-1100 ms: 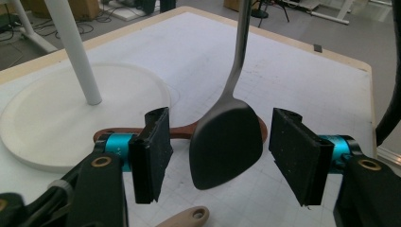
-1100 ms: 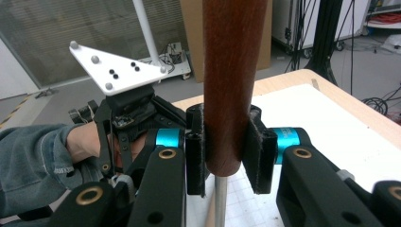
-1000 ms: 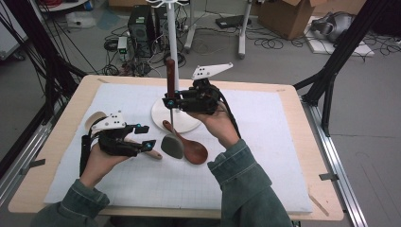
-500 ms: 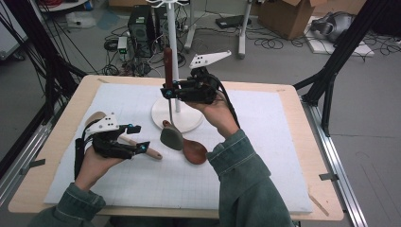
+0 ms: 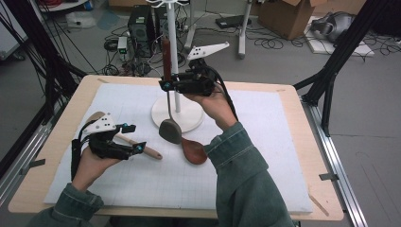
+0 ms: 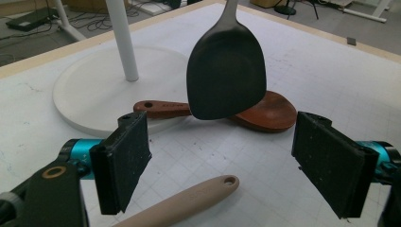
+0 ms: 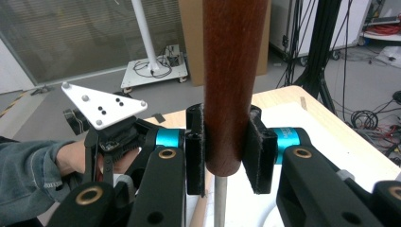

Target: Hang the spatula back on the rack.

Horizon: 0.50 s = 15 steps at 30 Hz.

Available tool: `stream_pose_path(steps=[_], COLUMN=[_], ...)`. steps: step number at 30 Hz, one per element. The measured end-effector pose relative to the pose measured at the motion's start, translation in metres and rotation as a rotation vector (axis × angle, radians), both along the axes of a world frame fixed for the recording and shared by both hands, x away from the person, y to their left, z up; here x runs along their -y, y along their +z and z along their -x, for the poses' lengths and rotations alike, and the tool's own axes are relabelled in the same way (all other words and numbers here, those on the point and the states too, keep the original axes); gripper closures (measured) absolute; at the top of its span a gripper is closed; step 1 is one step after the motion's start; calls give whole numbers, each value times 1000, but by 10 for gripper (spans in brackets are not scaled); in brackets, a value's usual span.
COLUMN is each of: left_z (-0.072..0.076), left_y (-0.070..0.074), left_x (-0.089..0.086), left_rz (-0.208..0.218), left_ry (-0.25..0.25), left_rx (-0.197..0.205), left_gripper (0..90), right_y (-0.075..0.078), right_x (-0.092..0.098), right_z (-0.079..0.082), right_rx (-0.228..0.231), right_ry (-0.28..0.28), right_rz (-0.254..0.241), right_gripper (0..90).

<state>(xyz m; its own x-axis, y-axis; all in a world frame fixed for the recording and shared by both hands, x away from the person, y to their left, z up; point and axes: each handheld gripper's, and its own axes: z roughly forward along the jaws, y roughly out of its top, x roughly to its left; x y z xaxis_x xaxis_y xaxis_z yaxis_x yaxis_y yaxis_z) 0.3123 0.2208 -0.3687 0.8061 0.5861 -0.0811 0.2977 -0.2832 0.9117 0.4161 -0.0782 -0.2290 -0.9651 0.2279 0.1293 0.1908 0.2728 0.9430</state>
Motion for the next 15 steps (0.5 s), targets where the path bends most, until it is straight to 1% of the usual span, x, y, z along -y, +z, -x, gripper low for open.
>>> stream_pose_path(steps=[1,4,8,10,15], left_z=[0,0,-1,-1,-1], left_y=[0,-1,-1,-1,-1], left_x=[0,-1,-2,-3,-3], left_rz=[1,0,-1,-1,-2], left_ry=[1,7,16,18,25], left_rx=[0,-1,-1,1,1], left_gripper=[196,179,157,155,138], right_y=[1,4,9,12,16], right_x=[0,0,0,-1,-1], right_z=[0,-3,-7,-9,-15], right_rx=[-7,-2,1,7,1], right_ry=[5,-3,-1,-3,-15], right_rz=[3,8,21,18,24], right_gripper=[734,734,734,734,734])
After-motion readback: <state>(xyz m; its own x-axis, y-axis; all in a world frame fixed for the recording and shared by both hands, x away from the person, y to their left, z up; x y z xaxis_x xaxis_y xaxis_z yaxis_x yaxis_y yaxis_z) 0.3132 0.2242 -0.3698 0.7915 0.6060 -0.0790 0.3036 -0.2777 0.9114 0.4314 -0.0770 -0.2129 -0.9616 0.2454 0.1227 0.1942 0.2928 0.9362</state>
